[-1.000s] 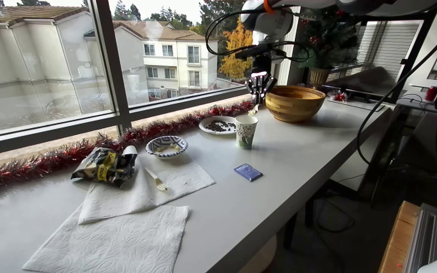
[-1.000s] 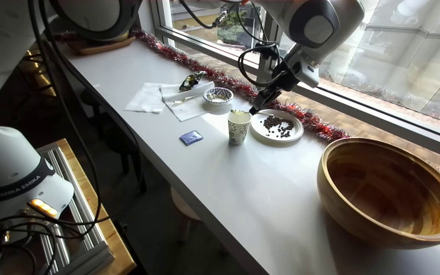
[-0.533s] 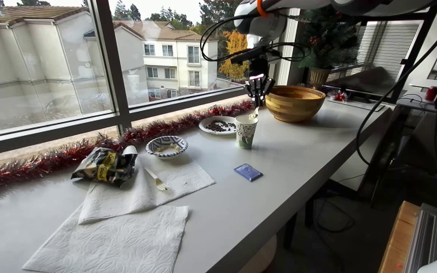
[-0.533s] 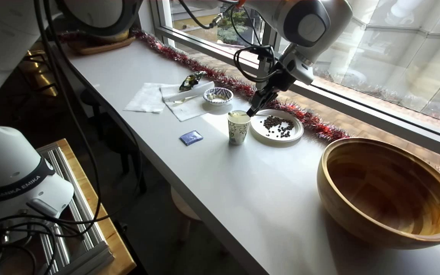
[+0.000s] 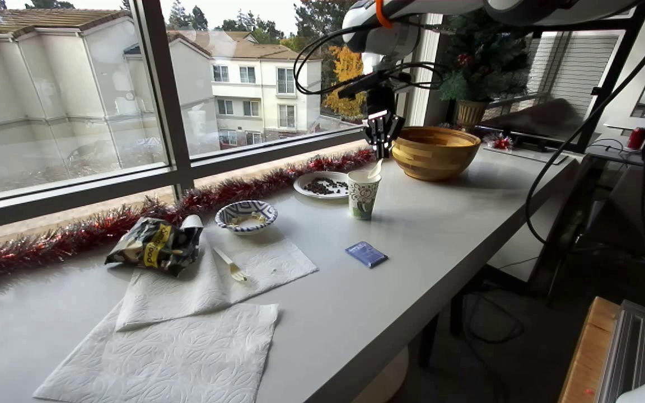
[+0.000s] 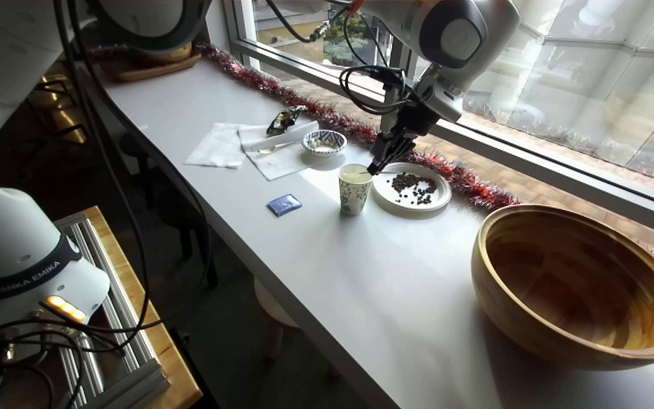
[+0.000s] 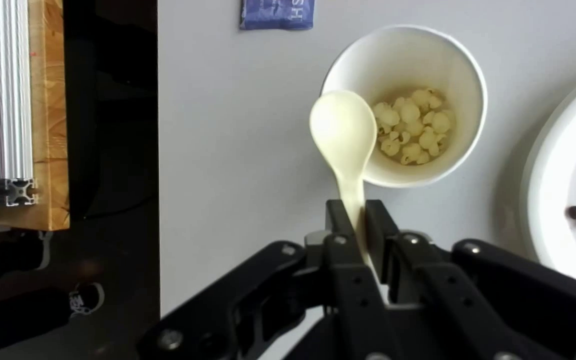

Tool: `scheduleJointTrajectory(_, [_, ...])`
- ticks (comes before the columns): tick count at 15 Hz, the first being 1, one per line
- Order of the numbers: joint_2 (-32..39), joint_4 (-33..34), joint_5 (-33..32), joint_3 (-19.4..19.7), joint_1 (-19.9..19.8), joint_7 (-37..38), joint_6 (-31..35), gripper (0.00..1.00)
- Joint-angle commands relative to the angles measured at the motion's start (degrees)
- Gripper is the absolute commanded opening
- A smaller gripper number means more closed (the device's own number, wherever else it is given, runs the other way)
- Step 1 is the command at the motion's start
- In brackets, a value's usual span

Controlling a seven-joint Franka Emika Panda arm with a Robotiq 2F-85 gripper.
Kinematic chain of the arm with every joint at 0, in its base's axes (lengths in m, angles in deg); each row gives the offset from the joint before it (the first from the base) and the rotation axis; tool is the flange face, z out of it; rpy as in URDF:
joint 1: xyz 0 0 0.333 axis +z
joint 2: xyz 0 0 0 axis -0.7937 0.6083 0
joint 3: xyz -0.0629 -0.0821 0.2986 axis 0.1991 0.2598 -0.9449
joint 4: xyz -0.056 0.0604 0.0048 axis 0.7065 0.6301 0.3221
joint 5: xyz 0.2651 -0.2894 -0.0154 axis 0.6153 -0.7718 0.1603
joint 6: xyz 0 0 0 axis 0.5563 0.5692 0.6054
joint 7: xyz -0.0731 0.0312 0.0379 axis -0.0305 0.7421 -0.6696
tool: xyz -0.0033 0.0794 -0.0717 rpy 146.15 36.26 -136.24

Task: Use the spoon to scoop some of the contents from the bowl into the cup

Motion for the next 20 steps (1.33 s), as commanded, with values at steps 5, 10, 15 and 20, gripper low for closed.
scheduleJointTrajectory(5, [-0.8,0.6,-0.5,1.1,1.4,2.7,1.0,0.03])
scheduleJointTrajectory(10, [-3.1,0.1,2.7,-1.5,0.4,-1.9,1.3,0.03])
scheduleJointTrajectory(15, [-4.0,-0.8,9.8,-6.7,0.4,-7.7,3.0,0.03])
scheduleJointTrajectory(20, [-2.9,-1.4,13.8,-12.3,1.0,-13.2,1.4,0.03])
